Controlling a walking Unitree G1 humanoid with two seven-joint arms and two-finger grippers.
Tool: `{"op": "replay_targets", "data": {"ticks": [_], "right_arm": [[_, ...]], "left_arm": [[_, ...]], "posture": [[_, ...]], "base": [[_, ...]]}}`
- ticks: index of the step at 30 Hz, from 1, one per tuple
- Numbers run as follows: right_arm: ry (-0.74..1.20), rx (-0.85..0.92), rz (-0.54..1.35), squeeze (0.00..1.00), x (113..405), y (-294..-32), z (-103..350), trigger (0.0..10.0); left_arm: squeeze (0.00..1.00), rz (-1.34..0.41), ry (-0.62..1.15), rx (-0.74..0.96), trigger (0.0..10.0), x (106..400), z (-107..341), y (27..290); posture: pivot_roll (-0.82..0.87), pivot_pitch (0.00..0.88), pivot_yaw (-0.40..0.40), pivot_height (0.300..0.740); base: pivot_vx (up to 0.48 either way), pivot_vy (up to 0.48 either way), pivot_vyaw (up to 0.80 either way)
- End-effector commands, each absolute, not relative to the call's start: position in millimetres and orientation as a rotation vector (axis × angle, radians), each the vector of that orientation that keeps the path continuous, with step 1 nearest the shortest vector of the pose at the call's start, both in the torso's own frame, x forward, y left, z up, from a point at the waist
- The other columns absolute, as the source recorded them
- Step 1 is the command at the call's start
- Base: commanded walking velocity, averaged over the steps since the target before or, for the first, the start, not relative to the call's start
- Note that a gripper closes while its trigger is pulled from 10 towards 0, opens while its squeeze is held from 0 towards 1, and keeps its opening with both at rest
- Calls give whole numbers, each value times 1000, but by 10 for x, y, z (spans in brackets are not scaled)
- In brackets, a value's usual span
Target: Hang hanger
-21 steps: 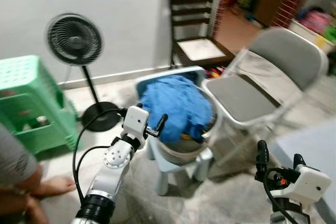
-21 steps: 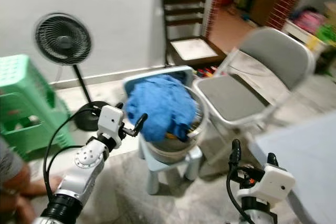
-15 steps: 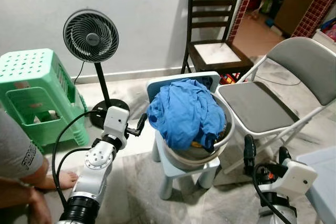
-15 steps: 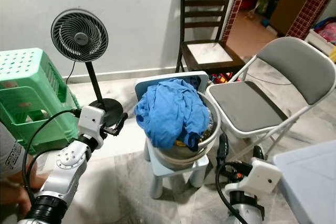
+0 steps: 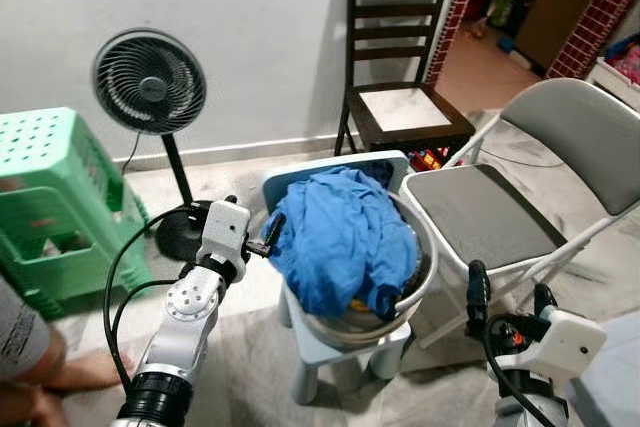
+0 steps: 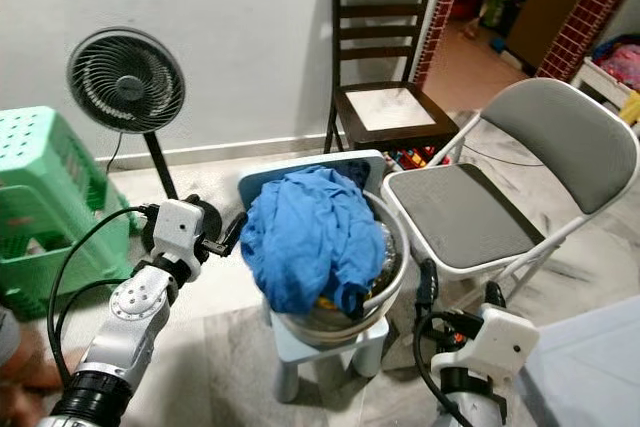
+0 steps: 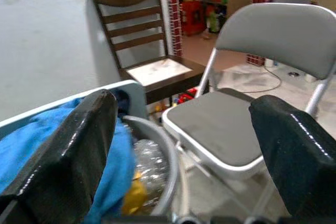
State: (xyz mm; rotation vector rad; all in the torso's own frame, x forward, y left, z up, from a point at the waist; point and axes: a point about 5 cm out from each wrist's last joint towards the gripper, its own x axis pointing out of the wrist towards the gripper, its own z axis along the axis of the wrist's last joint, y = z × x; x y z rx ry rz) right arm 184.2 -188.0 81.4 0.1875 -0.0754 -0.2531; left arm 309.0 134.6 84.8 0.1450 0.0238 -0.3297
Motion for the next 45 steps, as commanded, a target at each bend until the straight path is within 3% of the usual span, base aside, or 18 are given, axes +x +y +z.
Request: {"op": "replay_targets", "data": {"ticks": [1, 8, 16, 21, 25, 29, 45], "right_arm": [[-82, 186, -286, 0, 1823, -1945, 828, 10000], [-82, 182, -280, 0, 1826, -1946, 838, 10000], [-82, 167, -266, 0, 1827, -1971, 881, 10000], [-82, 159, -274, 0, 1786, -1991, 911, 10000], [-69, 154, -283, 0, 1713, -1989, 905, 10000], [-48, 151, -294, 0, 1627, -1983, 892, 10000], [-46, 112, -317, 0, 1506, -2028, 1001, 10000]], "left_arm": [[0, -376, 20, 134, 10000, 3087, 851, 1198], [0, -460, 41, 84, 10000, 3106, 835, 1117], [0, -621, 140, -26, 10000, 3139, 723, 812], [0, -595, 196, -12, 10000, 3206, 661, 775], [0, -476, 242, 14, 10000, 3279, 608, 865], [0, -359, 356, -65, 10000, 3289, 455, 976], [0, -435, 382, -54, 10000, 3301, 432, 788]], "posture": [[83, 68, -84, 740], [83, 72, -100, 740], [57, 84, -124, 740], [27, 98, -123, 740], [2, 111, -122, 740], [-11, 113, -121, 740], [-111, 142, -137, 740]], "base": [[270, 0, 0], [77, 0, 0], [0, 0, 0], [0, 0, 0], [0, 0, 0], [0, 0, 0], [0, 0, 0]]}}
